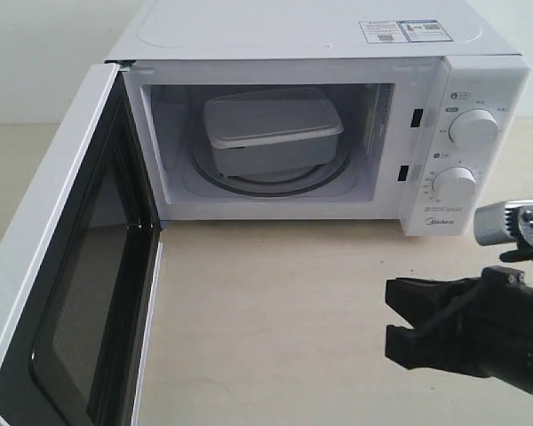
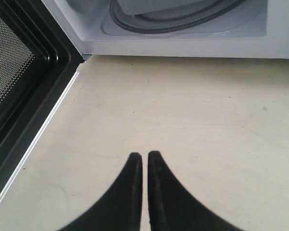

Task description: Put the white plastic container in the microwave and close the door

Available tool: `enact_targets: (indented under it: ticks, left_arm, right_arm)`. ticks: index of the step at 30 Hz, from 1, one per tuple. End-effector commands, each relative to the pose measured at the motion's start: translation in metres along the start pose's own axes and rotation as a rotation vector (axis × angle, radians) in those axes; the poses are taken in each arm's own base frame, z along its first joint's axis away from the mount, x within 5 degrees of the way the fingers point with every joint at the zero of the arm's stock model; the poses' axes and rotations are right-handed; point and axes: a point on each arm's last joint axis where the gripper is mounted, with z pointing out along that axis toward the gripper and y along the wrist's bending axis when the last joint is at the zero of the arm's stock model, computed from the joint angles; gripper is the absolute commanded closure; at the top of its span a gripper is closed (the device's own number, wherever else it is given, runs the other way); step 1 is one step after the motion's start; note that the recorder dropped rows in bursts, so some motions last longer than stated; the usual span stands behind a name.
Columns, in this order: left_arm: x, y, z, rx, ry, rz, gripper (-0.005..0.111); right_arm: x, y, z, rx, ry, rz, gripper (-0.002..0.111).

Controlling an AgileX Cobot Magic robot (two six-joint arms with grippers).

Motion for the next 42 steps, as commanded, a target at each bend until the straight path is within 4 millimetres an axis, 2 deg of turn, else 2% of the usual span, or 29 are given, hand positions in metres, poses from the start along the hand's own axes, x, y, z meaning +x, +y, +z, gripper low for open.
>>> enact_targets:
  ticks: [1, 10, 18, 24, 31, 35, 37, 39, 41, 42]
  left_arm:
    - [0.000, 0.000, 0.000, -0.001, -0.006, -0.009, 0.102]
    - [0.000, 0.000, 0.000, -0.001, -0.006, -0.009, 0.102]
    - [-0.006, 0.002, 0.000, -0.033, -0.072, 0.229, 0.102]
    - [-0.011, 0.002, -0.001, -0.040, -0.128, 0.266, 0.102]
    - [-0.029, 0.000, -0.005, -0.021, -0.341, 0.112, 0.102]
    - [-0.048, 0.001, -0.014, -0.035, -0.566, 0.090, 0.102]
    - [-0.057, 0.004, -0.020, -0.001, -0.688, -0.117, 0.102]
    - [-0.060, 0.009, -0.023, 0.023, -0.701, -0.356, 0.102]
    - [-0.069, 0.010, -0.027, 0.053, -0.672, -0.511, 0.102]
    - [-0.075, 0.009, -0.030, 0.064, -0.661, -0.524, 0.102]
  right_arm:
    - [0.004, -0.001, -0.015, -0.002, 0.026, 0.002, 0.108]
    - [-0.004, 0.002, -0.033, -0.037, -0.039, -0.001, 0.108]
    - [-0.003, 0.002, -0.033, -0.033, -0.024, -0.001, 0.108]
    - [-0.003, 0.002, -0.033, -0.033, -0.024, -0.005, 0.108]
    - [-0.003, 0.002, -0.033, -0.034, -0.028, -0.005, 0.108]
    - [-0.003, 0.002, -0.033, -0.034, -0.028, -0.005, 0.108]
    - [-0.003, 0.002, -0.033, -0.034, -0.028, -0.005, 0.108]
    - [-0.003, 0.002, -0.033, -0.034, -0.028, -0.005, 0.108]
    - [-0.003, 0.002, -0.033, -0.034, -0.028, -0.005, 0.108]
    - [-0.003, 0.002, -0.033, -0.034, -0.028, -0.005, 0.108]
